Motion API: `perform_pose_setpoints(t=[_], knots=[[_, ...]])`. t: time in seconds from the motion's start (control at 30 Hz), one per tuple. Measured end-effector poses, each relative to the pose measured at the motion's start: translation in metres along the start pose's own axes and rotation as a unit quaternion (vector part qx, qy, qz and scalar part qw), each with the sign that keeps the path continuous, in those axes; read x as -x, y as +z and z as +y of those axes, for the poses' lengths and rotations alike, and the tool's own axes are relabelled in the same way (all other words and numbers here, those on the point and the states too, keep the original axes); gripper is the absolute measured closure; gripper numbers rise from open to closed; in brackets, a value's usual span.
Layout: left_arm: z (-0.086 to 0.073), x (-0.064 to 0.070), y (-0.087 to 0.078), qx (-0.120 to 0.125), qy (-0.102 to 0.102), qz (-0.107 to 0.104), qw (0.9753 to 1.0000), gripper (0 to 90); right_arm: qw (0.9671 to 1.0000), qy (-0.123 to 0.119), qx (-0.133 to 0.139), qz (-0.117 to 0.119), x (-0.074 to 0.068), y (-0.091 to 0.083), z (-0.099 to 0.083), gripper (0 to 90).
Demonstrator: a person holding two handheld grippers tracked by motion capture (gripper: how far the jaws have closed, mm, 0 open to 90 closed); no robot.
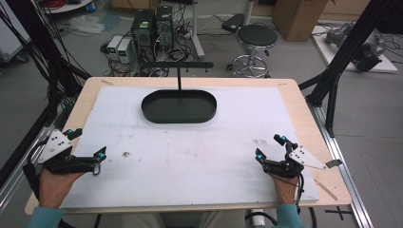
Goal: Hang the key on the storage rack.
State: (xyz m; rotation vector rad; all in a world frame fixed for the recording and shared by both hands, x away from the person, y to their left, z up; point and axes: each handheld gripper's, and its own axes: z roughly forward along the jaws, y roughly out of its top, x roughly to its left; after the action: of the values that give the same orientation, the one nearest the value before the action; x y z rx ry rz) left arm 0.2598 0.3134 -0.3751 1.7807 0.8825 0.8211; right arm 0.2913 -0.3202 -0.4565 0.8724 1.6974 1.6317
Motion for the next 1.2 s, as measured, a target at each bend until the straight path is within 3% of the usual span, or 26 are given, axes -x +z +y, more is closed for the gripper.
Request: perform_pose_setpoints(t=[0.17, 0.33, 0.57, 0.8, 0.87, 1.0, 1.2], knots=[[0.005, -0.004, 0.002, -0.06, 0.011, -0.012, 0.9981, 1.7, 1.0, -0.001, 0.001, 0.0, 0.001, 0.0, 0.0, 8.0], [0.008, -0.011, 0.003, -0.09, 0.01, -0.019, 0.9957, 1.7, 1.0, -0.001, 0.001, 0.0, 0.001, 0.0, 0.0, 8.1], [0.005, -0.02, 0.006, -0.114, 0.003, -0.034, 0.9929, 1.8, 1.0, 0.0, 0.001, -0.001, 0.0, 0.0, 0.0, 8.0], [0.002, -0.027, 0.009, -0.151, -0.006, -0.046, 0.9874, 2.5, 1.0, 0.002, 0.001, 0.001, 0.0, 0.0, 0.0, 8.1], [0.001, -0.028, 0.01, -0.156, -0.007, -0.055, 0.9862, 8.9, 1.0, 0.0, 0.001, 0.0, 0.0, 0.0, 0.0, 8.1], [-0.002, -0.029, 0.011, -0.152, -0.007, -0.064, 0.9862, 9.4, 1.0, 0.003, 0.002, 0.001, 0.0, 0.0, 0.0, 8.0], [-0.009, -0.032, 0.016, -0.176, -0.009, -0.073, 0.9817, 14.4, 1.0, 0.004, 0.001, 0.0, 0.0, -0.001, 0.0, 8.1]])
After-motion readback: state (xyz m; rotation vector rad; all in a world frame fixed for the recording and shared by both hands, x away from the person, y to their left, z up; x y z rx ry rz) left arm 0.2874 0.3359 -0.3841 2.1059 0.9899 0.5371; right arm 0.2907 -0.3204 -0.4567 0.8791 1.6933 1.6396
